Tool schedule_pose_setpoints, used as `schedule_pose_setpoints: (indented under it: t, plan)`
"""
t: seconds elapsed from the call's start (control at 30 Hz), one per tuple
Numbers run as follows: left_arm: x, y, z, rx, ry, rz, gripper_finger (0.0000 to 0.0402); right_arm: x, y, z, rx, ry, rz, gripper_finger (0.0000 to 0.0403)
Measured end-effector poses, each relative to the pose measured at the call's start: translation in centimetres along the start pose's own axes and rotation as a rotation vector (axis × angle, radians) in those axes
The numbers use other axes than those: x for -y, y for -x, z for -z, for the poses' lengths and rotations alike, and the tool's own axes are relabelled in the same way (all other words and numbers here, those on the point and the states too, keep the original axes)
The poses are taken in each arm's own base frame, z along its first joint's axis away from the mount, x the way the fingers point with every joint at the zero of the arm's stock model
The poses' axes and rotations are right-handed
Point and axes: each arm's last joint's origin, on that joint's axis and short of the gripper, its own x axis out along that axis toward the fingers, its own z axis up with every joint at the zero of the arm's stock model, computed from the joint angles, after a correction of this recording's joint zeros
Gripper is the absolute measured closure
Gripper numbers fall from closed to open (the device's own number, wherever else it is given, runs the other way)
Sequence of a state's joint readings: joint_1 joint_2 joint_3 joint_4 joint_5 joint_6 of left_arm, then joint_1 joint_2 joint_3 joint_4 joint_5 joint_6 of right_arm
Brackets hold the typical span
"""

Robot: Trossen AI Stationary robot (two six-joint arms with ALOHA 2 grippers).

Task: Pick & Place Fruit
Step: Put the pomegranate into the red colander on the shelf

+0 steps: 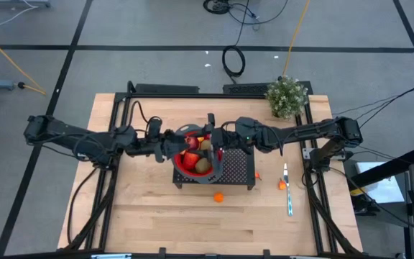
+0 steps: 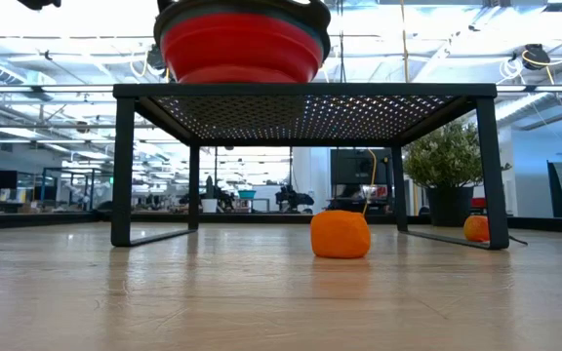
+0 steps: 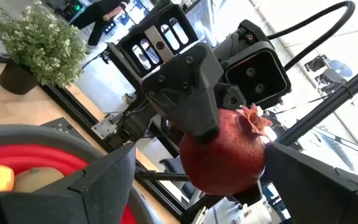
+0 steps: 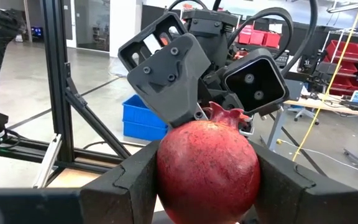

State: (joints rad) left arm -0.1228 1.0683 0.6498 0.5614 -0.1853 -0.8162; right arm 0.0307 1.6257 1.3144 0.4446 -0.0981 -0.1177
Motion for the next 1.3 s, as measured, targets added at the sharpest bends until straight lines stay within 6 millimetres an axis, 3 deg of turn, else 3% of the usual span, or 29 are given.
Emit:
schedule_pose_setpoints:
  t: [0.23,1.0,1.3]
  plan:
    - [-0.4,-1.1,0.6,0.023,0.004,0.024,0.0048,0.0,0.0,0.2,-0.018,-0.002,0.02,0.0204]
    - [-0.3,-1.1,0.4,0.043,-0.018,0.042,0.005,0.1,0.0,0.3,-0.03,-0.027,0.043,0.0204]
    - [-0.4,-1.2,0.3,0.04,-0.019,0.036,0.0122,0.1,0.0,0.2,-0.021,-0.026,0.045,0.0204]
